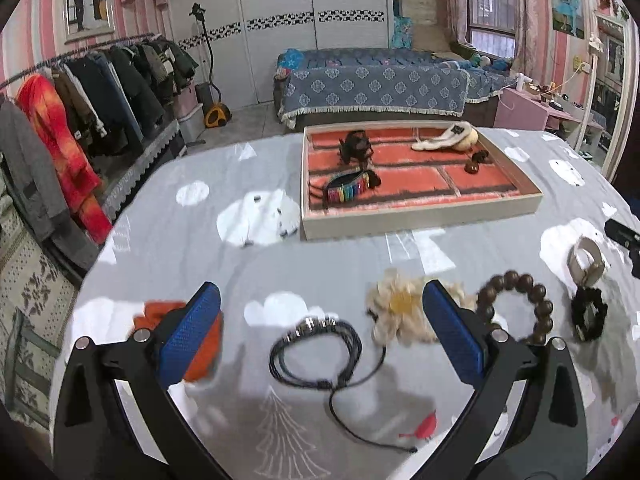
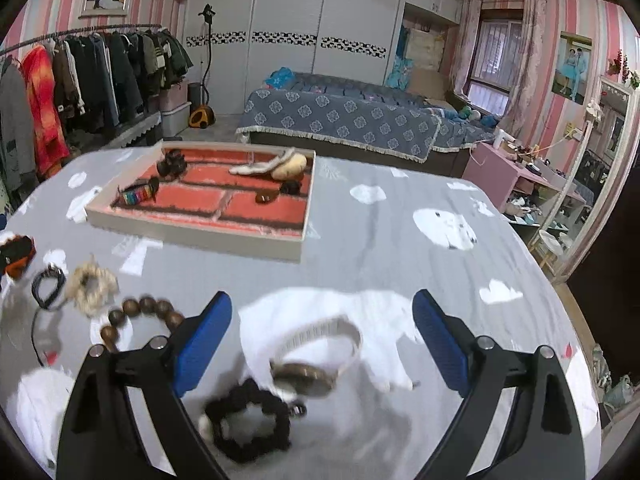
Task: Organize jewelry
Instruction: 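Withdraw both tools from the tray back toward the remaining jewelry, then grasp the black braided bracelet with the left tool while the right tool grasps the black scrunchie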
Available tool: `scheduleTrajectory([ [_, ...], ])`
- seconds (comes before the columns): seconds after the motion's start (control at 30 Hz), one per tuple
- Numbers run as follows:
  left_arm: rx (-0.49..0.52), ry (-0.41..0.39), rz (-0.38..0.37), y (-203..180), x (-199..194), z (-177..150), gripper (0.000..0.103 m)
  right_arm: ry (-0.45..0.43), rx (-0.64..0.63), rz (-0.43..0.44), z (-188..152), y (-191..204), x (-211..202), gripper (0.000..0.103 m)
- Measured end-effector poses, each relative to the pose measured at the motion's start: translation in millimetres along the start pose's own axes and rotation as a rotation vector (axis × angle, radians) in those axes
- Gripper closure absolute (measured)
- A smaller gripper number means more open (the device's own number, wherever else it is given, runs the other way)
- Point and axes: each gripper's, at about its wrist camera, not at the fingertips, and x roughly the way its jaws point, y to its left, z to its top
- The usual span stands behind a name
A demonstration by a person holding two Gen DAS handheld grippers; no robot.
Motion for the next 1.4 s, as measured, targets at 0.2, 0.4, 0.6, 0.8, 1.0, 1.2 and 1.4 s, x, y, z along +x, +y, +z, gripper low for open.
scheduleTrajectory([
  [0.2,-0.048,0.02,-0.022,1.5,8.4,-20.2,0.005,0.012,0.014,-0.019,-29.3,-1.7,-2.8,0.013],
  [0.4,-0.061,0.031,-0.021,2.4,15.6,-32.5,0.005,0.025,-0.03,-0.056,-48.7,2.6,-5.1,0.013],
  [0.6,-0.07,0.043,-0.025,4.9,21.2,-43.4,0.005,0.037,-0.037,-0.046,-60.3,5.9,-7.6,0.013],
  [0.8,-0.04,0.045,-0.012,-1.0,23.2,-50.4,0.005,0.066,-0.009,-0.045,-69.2,1.8,-4.5,0.013],
  [1.0,-0.024,0.054,-0.037,-5.6,26.0,-52.1,0.01,0.091,0.024,-0.042,-70.9,-4.0,0.9,0.013],
  [1.2,-0.026,0.081,-0.047,-4.7,32.5,-53.2,0.014,0.12,-0.005,-0.044,-72.0,2.3,7.4,0.014],
  [1.4,-0.014,0.124,-0.062,-7.9,42.8,-53.9,0.021,0.182,0.011,-0.019,-71.6,1.0,21.5,0.023],
])
